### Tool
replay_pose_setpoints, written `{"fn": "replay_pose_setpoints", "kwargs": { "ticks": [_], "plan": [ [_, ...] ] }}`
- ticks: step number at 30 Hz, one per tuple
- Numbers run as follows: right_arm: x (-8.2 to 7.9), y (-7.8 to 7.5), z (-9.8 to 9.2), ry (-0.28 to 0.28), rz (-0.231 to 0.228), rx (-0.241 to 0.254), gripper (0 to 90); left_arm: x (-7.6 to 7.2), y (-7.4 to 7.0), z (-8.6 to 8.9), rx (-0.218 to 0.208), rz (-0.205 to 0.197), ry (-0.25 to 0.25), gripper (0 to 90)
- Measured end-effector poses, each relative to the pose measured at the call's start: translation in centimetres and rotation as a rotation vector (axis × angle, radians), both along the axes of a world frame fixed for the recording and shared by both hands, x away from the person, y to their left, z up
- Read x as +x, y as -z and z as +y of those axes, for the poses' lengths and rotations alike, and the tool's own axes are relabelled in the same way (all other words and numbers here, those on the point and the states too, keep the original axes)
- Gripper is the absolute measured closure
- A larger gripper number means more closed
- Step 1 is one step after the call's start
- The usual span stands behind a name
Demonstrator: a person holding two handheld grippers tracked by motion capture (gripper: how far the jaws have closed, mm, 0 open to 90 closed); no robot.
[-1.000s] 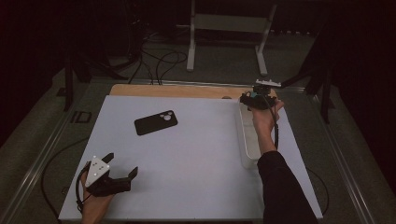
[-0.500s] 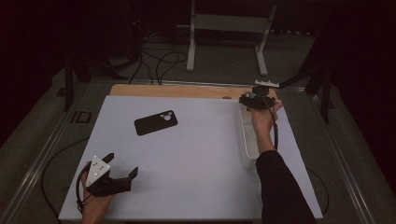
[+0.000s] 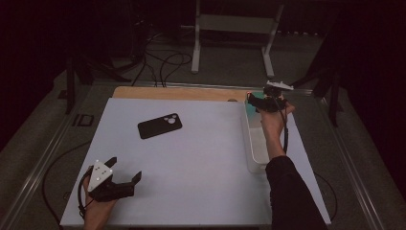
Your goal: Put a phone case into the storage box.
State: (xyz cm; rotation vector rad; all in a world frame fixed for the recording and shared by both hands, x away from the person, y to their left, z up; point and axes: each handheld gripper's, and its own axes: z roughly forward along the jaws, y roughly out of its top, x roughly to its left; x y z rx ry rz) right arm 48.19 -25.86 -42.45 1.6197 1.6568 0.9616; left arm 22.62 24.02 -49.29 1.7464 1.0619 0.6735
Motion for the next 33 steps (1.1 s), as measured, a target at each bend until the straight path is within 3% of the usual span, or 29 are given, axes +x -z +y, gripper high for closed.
{"fn": "replay_pose_setpoints", "kwargs": {
  "ticks": [13, 20, 29, 33],
  "plan": [
    [-3.2, -2.0, 0.8, -0.156, -0.058, -0.010, 9.3, 0.0, 0.0, -0.1, 0.005, 0.001, 0.002, 0.3],
    [-5.7, -2.2, 2.4, -0.279, -0.075, -0.064, 9.3, 0.1, 0.1, -0.1, 0.005, 0.004, 0.001, 0.3],
    [-9.1, -3.3, 3.6, -0.383, -0.117, -0.053, 9.3, 0.1, 0.1, -0.2, 0.007, 0.003, 0.002, 0.3],
    [-9.9, -3.4, 3.8, -0.400, -0.123, -0.051, 9.2, 0.1, 0.1, -0.1, 0.006, 0.004, 0.002, 0.3]
  ]
}}
